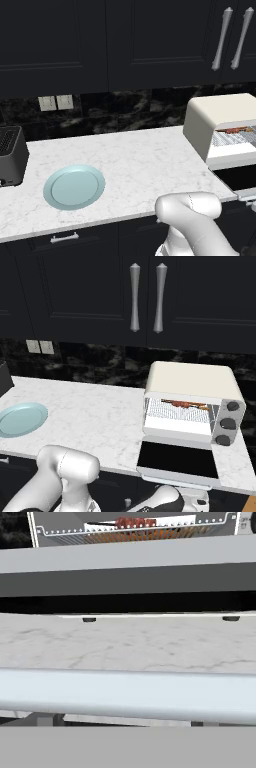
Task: Pick up the kebab skewer and baguette bread, and place them inside the toaster oven. Close the toaster oven door and start by setting the timer.
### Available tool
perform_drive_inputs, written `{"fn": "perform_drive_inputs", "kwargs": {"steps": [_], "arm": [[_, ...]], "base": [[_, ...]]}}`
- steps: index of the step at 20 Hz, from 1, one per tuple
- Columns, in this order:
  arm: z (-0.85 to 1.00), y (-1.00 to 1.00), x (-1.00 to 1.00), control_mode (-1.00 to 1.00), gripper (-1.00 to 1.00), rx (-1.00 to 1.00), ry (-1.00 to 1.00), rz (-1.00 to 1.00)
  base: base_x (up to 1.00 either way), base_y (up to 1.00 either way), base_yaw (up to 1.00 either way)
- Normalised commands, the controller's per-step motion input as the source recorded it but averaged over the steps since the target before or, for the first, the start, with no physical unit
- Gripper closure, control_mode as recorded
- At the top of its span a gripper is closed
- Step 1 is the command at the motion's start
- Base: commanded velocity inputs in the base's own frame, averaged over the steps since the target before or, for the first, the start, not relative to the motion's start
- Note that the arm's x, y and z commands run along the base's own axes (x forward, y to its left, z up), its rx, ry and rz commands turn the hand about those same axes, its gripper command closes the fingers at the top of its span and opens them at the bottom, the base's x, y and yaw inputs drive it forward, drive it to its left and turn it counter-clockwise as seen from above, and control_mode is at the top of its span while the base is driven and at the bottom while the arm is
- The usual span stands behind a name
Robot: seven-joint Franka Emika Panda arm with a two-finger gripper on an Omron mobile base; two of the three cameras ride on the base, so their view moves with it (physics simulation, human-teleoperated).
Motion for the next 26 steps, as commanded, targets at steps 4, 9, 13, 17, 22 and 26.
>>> {"fn": "perform_drive_inputs", "kwargs": {"steps": [4, 9, 13, 17, 22, 26], "arm": [[0.12, 0.00, 0.06, -1.00, -1.00, 0.00, 0.00, -0.01], [0.25, 0.00, 0.13, -1.00, -1.00, 0.00, 0.00, -0.02], [0.31, 0.00, 0.14, -1.00, -1.00, 0.00, 0.00, -0.02], [0.35, 0.00, 0.12, -1.00, -1.00, 0.00, 0.00, -0.01], [0.42, 0.00, 0.06, -1.00, -1.00, 0.00, -0.02, -0.01], [0.52, 0.00, 0.10, -1.00, -1.00, 0.00, 0.00, -0.02]], "base": [[0.00, 0.00, 0.00], [0.00, 0.00, 0.00], [0.00, 0.00, 0.00], [0.00, 0.00, 0.00], [0.00, 0.00, 0.00], [0.00, 0.00, 0.00]]}}
